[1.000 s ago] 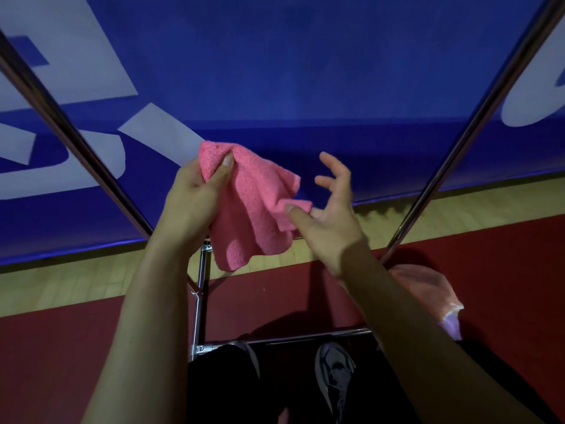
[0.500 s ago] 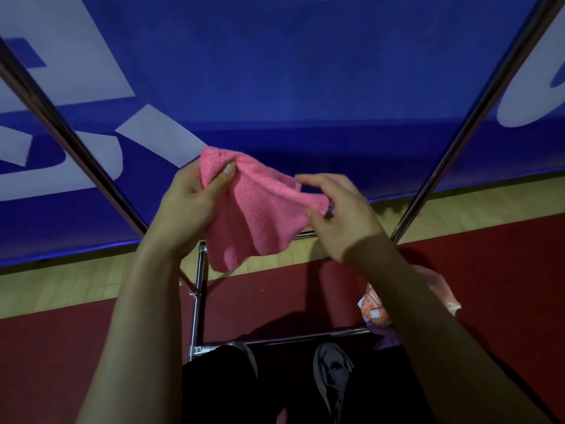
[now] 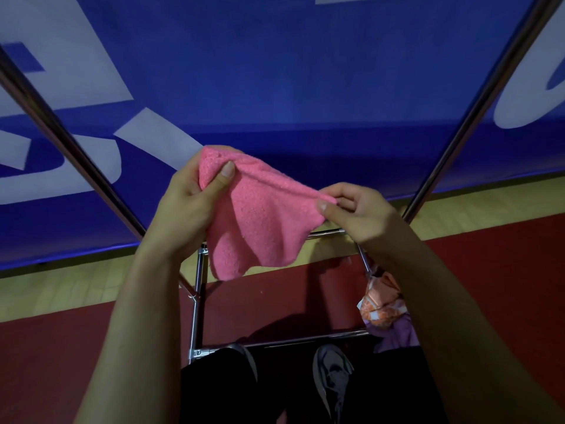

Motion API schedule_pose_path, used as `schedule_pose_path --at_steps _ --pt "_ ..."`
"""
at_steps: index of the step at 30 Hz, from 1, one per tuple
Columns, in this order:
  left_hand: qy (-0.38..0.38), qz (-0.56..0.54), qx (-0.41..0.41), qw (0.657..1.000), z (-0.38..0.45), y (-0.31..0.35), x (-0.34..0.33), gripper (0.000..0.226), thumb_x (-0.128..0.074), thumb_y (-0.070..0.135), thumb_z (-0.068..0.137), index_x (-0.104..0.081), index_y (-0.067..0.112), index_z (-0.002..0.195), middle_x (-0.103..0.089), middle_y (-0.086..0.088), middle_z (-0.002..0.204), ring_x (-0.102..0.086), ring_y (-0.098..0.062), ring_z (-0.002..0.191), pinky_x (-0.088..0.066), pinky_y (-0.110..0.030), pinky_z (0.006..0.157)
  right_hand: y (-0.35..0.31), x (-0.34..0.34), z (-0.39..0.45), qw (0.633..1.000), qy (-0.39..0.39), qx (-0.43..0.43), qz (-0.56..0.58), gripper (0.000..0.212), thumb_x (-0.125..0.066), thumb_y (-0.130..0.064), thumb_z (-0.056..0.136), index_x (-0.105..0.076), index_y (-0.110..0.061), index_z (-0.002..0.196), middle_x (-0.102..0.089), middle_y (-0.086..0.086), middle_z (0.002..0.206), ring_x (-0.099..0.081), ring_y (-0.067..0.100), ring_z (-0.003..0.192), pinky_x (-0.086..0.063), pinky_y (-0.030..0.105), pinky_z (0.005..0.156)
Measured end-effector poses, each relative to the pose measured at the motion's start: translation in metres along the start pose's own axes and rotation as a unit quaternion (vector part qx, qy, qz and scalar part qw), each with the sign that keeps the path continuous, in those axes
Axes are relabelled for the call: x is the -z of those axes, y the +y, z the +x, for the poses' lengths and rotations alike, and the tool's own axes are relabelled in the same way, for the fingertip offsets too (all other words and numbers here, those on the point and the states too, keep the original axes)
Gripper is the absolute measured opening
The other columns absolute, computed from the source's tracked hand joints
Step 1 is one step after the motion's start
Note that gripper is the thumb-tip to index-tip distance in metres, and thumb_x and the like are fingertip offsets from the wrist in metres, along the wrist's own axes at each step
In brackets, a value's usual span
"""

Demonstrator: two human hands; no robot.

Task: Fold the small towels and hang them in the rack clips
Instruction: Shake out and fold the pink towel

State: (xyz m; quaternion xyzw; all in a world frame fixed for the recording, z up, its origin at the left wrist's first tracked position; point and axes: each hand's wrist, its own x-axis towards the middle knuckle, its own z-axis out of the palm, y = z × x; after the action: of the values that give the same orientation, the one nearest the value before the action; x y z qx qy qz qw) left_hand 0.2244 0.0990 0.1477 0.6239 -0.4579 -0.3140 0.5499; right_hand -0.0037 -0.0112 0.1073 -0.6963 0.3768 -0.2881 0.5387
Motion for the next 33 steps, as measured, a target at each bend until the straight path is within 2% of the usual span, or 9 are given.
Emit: schedule_pose_path --at_steps 6,9,11,15,18,23,28,31,33 --pt "-0.034 -0.102 -0.009 0.994 -0.001 0.003 -0.002 0.03 -0.05 0.018 0.105 -0.056 0.006 0.131 -0.077 0.003 0.116 -0.072 -0.014 0.114 -0.058 -0.027 0.094 0.01 -0.01 0.003 0.984 -0.102 -0.101 0.105 0.017 -0.061 -0.012 0.099 -0.065 -0.02 0.114 -0.072 0.008 0.115 -0.07 0.027 0.111 -0.056 0.044 0.097" --pt "-0.054 -0.12 -0.013 0.991 0.0 0.002 -0.002 0.034 -0.05 0.017 0.104 -0.053 0.003 0.135 -0.073 -0.01 0.128 -0.068 -0.023 0.123 -0.056 -0.036 0.104 0.012 -0.011 0.006 0.993 -0.05 -0.088 0.064 0.042 -0.062 -0.013 0.099 -0.054 -0.01 0.14 -0.067 0.009 0.128 -0.066 0.017 0.112 -0.054 0.031 0.095" --pt "-0.07 -0.128 -0.018 0.989 -0.001 0.002 -0.002 0.036 -0.051 0.017 0.103 -0.052 0.002 0.135 -0.071 -0.013 0.13 -0.067 -0.025 0.126 -0.055 -0.037 0.105 0.013 -0.01 0.008 0.995 -0.026 -0.088 0.04 0.058 -0.064 -0.015 0.098 -0.041 -0.007 0.15 -0.063 0.013 0.134 -0.063 0.018 0.119 -0.05 0.038 0.106" --pt "-0.099 -0.155 -0.022 0.983 -0.001 0.005 -0.003 0.036 -0.05 0.016 0.1 -0.05 0.001 0.133 -0.074 -0.008 0.125 -0.066 -0.025 0.127 -0.056 -0.032 0.099 0.013 -0.007 0.009 0.995 -0.061 -0.075 0.035 0.028 -0.062 -0.015 0.1 -0.062 -0.025 0.126 -0.07 0.007 0.126 -0.065 0.024 0.122 -0.048 0.05 0.109" --pt "-0.113 -0.178 -0.02 0.977 -0.002 0.006 -0.002 0.031 -0.048 0.015 0.1 -0.052 0.003 0.128 -0.073 -0.009 0.125 -0.066 -0.027 0.127 -0.055 -0.032 0.099 0.008 -0.004 0.007 0.983 -0.102 -0.084 0.13 0.022 -0.056 -0.012 0.102 -0.065 -0.023 0.119 -0.075 0.004 0.118 -0.071 0.019 0.112 -0.058 0.037 0.094" --pt "-0.125 -0.197 -0.008 0.972 -0.003 0.006 0.001 0.029 -0.046 0.017 0.101 -0.051 0.005 0.127 -0.073 -0.013 0.125 -0.066 -0.03 0.126 -0.056 -0.031 0.098 0.008 0.002 0.006 0.959 -0.167 -0.097 0.206 0.032 -0.058 -0.02 0.094 -0.065 -0.016 0.125 -0.072 0.007 0.121 -0.069 0.021 0.111 -0.057 0.042 0.097" --pt "-0.144 -0.197 -0.015 0.97 0.0 0.002 0.003 0.023 -0.046 0.018 0.102 -0.053 0.01 0.122 -0.071 -0.014 0.126 -0.064 -0.033 0.129 -0.055 -0.035 0.101 0.008 0.004 0.005 0.971 -0.133 -0.086 0.181 0.047 -0.062 -0.018 0.093 -0.053 -0.012 0.139 -0.073 0.005 0.118 -0.072 0.016 0.106 -0.059 0.036 0.089" --pt "-0.163 -0.207 -0.019 0.964 0.0 0.001 0.004 0.021 -0.049 0.019 0.101 -0.054 0.012 0.12 -0.066 -0.02 0.13 -0.062 -0.036 0.131 -0.054 -0.043 0.106 0.01 0.008 0.005 0.972 -0.199 -0.081 0.094 0.09 -0.075 -0.038 0.086 -0.02 -0.037 0.158 -0.071 0.006 0.126 -0.066 0.026 0.121 -0.046 0.058 0.108" --pt "-0.177 -0.217 -0.019 0.96 0.0 0.001 0.004 0.019 -0.046 0.017 0.101 -0.053 0.011 0.118 -0.069 -0.019 0.127 -0.062 -0.036 0.131 -0.054 -0.04 0.103 0.011 0.008 0.003 0.963 -0.256 -0.056 0.061 0.074 -0.071 -0.034 0.093 -0.031 -0.035 0.155 -0.068 0.005 0.132 -0.062 0.026 0.127 -0.038 0.063 0.113"
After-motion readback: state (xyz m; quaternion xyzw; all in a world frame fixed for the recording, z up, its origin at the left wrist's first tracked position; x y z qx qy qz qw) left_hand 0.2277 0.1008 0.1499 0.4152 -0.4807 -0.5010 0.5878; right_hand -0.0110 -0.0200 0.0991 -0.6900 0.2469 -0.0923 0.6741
